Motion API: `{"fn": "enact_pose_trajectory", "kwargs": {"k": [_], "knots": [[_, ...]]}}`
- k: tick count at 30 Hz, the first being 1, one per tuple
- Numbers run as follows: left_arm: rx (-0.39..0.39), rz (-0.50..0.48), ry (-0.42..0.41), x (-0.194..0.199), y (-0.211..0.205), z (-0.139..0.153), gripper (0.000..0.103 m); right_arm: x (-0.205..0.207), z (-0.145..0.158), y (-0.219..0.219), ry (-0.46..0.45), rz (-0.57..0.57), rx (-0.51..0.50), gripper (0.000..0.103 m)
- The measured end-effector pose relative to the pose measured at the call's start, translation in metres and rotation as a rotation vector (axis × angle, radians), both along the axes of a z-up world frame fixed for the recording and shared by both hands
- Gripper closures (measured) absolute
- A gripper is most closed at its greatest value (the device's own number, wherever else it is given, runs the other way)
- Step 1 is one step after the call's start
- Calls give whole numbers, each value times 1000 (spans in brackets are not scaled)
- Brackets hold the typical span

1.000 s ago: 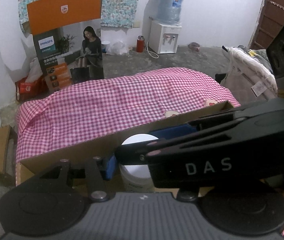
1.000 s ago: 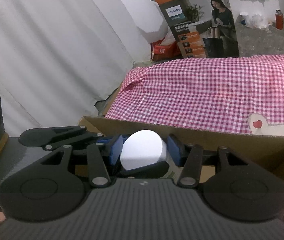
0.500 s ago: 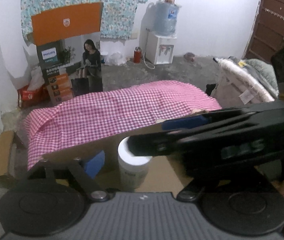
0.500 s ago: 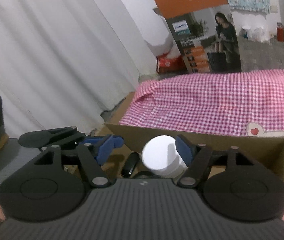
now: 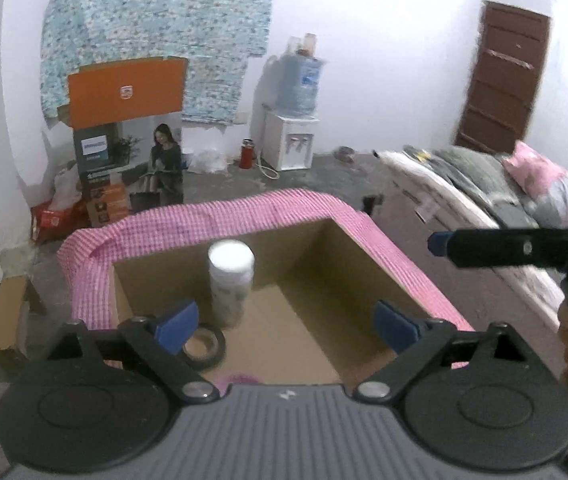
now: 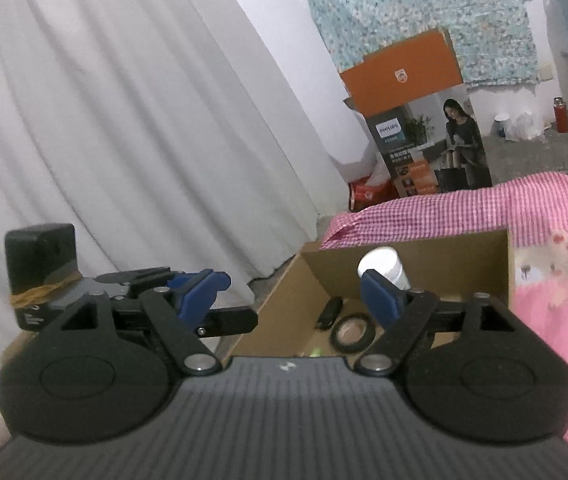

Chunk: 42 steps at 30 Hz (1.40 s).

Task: Organize rigid objects
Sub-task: 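Lower the pill bottle into the box and open the right gripper, then move the right gripper to the green dropper bottle and grasp it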

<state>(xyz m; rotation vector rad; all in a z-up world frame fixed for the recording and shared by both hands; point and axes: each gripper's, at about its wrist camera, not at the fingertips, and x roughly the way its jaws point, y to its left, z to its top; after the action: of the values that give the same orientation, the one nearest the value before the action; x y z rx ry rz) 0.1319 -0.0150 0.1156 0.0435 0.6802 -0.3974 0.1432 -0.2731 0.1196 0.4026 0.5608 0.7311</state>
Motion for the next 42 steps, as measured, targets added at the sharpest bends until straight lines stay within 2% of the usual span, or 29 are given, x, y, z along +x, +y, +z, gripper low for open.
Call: {"fn": "enact_pose_trajectory", "kwargs": {"k": [4,8,11,15,19,23,27,31,37,39,42], "knots": [[18,-34,0,-37,-7,-19,7,-44,-26,-9,33,-30,20,22],[-1,-47,40,-62,-11,-46,6,-68,-62,-14,100,-58,54,22],[-36,-10,55,-72,-8,-64,6,-78,-87,-17,156,-77,83,22],[-30,51,70,-79,1,-81,6,-79,-113,-13,212,-99,103,22],[-15,102,64,-82,11,-89,6,-75,-127,5,239,-78,70,22],[46,134,41,-82,17,-96,7,-73,-130,23,237,-43,41,22],[135,135,1,-84,17,-102,7,-69,-119,42,185,-2,-23,23],[176,131,-26,-85,24,-109,10,-65,-108,67,128,54,-101,25],[155,110,-15,-77,39,-120,21,-49,-99,108,92,153,-183,35],[142,97,-7,-73,43,-124,31,-43,-100,123,86,173,-207,40],[118,84,14,-66,47,-131,37,-36,-101,141,77,191,-248,48]]}}
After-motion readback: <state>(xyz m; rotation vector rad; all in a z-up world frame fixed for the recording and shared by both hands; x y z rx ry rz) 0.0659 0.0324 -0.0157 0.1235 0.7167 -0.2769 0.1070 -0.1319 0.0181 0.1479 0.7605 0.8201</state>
